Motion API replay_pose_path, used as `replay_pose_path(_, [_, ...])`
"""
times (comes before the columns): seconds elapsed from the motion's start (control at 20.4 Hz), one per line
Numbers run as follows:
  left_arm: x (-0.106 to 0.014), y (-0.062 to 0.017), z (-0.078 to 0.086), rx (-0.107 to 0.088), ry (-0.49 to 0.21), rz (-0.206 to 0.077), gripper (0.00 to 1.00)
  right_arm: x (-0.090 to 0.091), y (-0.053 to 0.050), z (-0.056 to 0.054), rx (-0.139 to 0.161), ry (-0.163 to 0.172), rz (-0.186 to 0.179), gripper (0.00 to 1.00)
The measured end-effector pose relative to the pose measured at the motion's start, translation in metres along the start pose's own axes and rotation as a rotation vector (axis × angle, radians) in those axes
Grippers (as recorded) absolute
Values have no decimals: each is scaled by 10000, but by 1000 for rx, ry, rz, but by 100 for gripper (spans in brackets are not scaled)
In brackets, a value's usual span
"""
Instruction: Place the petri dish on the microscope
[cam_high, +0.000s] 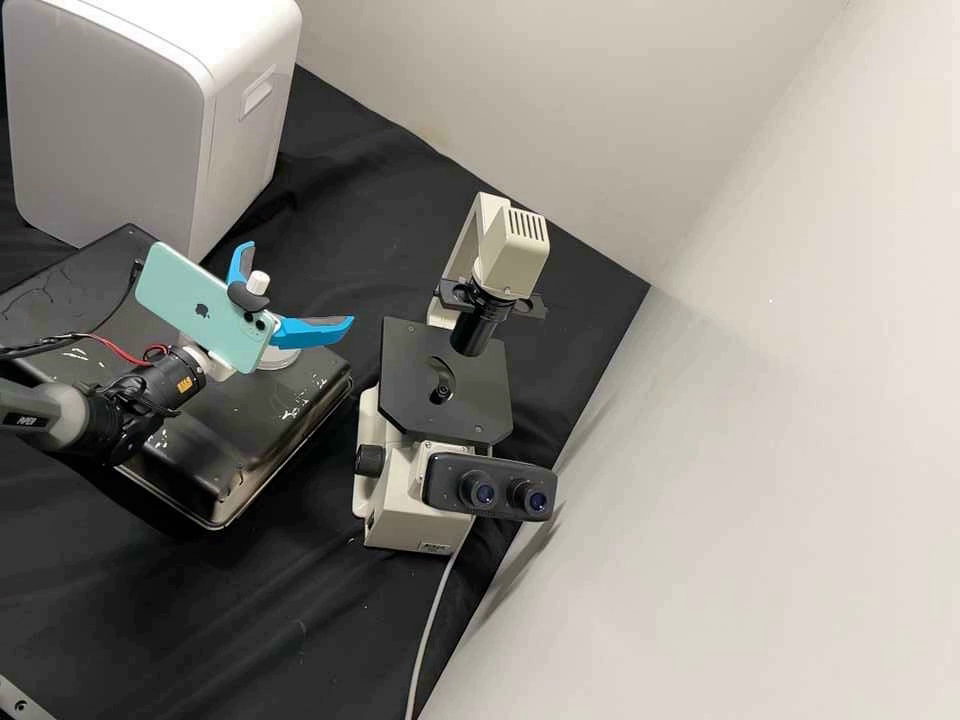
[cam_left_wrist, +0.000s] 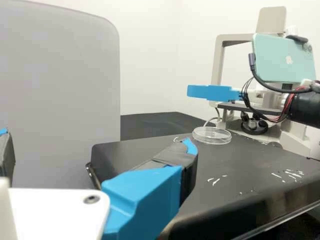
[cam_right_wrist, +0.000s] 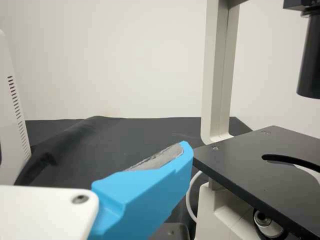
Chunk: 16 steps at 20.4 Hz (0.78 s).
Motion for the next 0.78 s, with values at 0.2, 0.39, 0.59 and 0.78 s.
replay_pose_path(0.2, [-25, 3, 8, 5, 7, -5, 100, 0, 1, -1, 0, 1, 1, 100])
replay_pose_path(0.39, [-35, -1, 5, -2, 17, -11, 100, 0, 2, -3, 0, 3, 3, 100])
replay_pose_path(0.59, [-35, -1, 5, -2, 17, -11, 100, -31, -13, 12, 2, 5, 7, 100])
replay_pose_path(0.78, [-39, -4, 14, -2, 11, -13, 100, -120, -88, 28, 2, 19, -1, 100])
